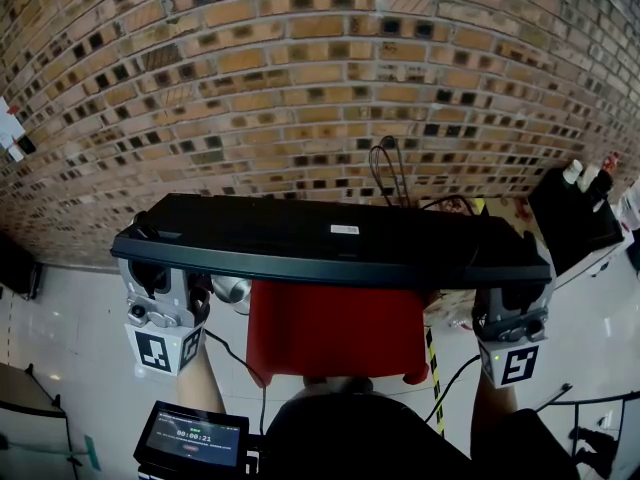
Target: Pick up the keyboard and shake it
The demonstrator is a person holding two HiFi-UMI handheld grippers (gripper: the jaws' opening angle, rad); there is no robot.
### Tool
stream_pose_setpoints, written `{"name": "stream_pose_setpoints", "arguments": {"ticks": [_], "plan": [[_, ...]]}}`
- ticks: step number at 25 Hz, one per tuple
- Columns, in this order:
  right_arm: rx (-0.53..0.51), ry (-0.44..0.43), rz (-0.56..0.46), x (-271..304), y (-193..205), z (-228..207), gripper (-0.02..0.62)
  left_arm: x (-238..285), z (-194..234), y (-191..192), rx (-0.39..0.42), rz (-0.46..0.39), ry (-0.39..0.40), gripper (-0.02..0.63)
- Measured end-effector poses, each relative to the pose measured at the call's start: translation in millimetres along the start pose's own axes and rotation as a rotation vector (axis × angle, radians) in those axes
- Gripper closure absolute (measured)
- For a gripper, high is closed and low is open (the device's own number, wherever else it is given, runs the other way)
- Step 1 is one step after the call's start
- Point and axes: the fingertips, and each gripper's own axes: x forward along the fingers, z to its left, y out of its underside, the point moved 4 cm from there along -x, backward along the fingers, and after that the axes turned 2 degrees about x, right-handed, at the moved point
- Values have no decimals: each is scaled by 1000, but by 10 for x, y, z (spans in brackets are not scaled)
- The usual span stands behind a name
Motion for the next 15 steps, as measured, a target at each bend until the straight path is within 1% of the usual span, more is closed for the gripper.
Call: {"name": "stream_pose_setpoints", "arguments": {"ticks": [3,5,10,15], "plan": [[55,-37,65,57,133,4,419,-14,9,107,-17,67,1,410],[98,-66,125,90,281,1,420,-35,1,240,-37,134,0,410],[207,-126,358,55,805,64,422,-208,-67,748,-137,374,-16,410],[293,-171,545,-57,1208,169,422,-459,-182,1123,-218,557,-24,411]]}}
